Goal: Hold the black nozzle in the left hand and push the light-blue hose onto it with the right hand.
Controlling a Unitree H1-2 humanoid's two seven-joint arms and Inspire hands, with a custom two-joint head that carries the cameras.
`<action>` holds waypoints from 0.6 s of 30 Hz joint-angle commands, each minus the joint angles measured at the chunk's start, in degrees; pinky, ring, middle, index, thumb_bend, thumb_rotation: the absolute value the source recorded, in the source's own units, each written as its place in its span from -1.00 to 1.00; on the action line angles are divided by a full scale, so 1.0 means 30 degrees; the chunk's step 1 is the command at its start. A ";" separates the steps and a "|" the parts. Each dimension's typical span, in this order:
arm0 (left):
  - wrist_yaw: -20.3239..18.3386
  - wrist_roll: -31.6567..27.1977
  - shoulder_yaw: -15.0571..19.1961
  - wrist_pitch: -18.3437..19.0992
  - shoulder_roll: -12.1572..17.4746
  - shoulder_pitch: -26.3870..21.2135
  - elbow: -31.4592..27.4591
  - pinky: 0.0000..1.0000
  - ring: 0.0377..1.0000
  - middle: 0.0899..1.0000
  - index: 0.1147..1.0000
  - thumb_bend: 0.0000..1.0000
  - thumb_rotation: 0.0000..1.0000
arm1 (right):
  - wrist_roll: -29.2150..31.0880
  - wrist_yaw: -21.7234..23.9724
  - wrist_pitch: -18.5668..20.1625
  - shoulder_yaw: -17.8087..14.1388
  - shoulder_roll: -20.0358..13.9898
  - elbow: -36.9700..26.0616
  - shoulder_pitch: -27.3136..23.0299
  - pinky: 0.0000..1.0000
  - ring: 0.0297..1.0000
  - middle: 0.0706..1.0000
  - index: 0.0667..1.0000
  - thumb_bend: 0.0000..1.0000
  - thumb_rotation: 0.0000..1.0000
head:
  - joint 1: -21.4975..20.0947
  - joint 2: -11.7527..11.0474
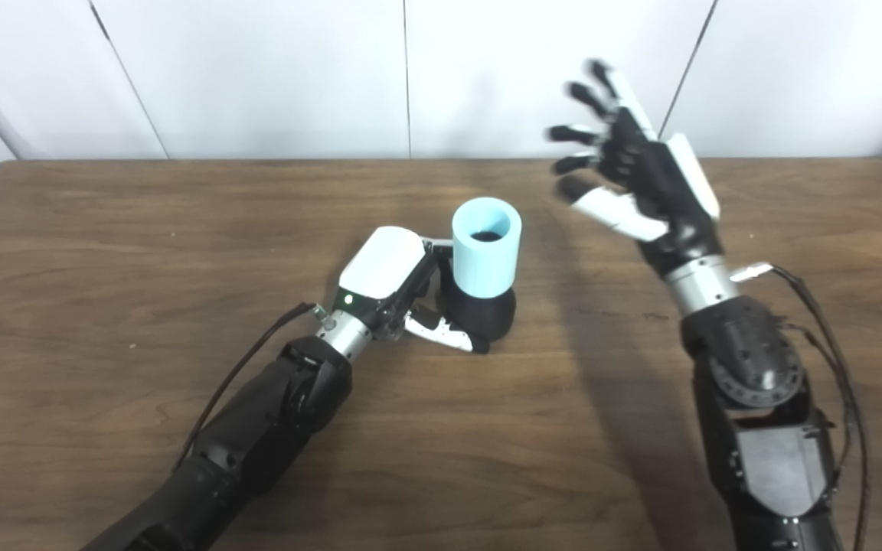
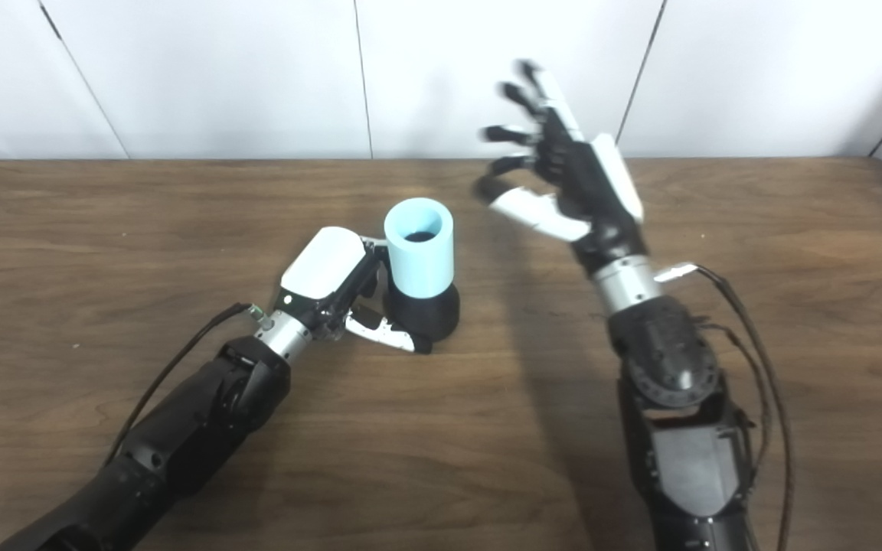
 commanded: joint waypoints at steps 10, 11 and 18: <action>-0.2595 0.0435 -0.1121 -0.0036 0.0143 0.1633 0.1462 -0.39 -0.28 -0.29 -0.12 0.05 -1.00 | 0.1873 -0.1256 0.4720 -0.0912 0.0479 -0.1014 -0.0299 -0.18 0.12 0.52 0.58 0.09 -0.03 | 0.0054 -0.0025; -0.2636 0.0461 -0.1135 -0.0009 0.0163 0.1623 0.1455 -0.37 -0.27 -0.28 -0.12 0.05 -1.00 | 0.1881 -0.1350 0.4922 -0.0884 0.0486 -0.0988 -0.0255 -0.15 0.11 0.52 0.56 0.05 -0.03 | 0.0061 -0.0028; -0.2992 0.0232 -0.1025 0.0165 0.0267 0.1613 0.1310 -0.36 -0.26 -0.28 -0.12 0.05 -1.00 | 0.5875 -0.2676 0.5138 0.0440 -0.0618 -0.0524 0.0582 -0.02 0.32 0.64 0.65 0.02 -0.06 | 0.0115 -0.0165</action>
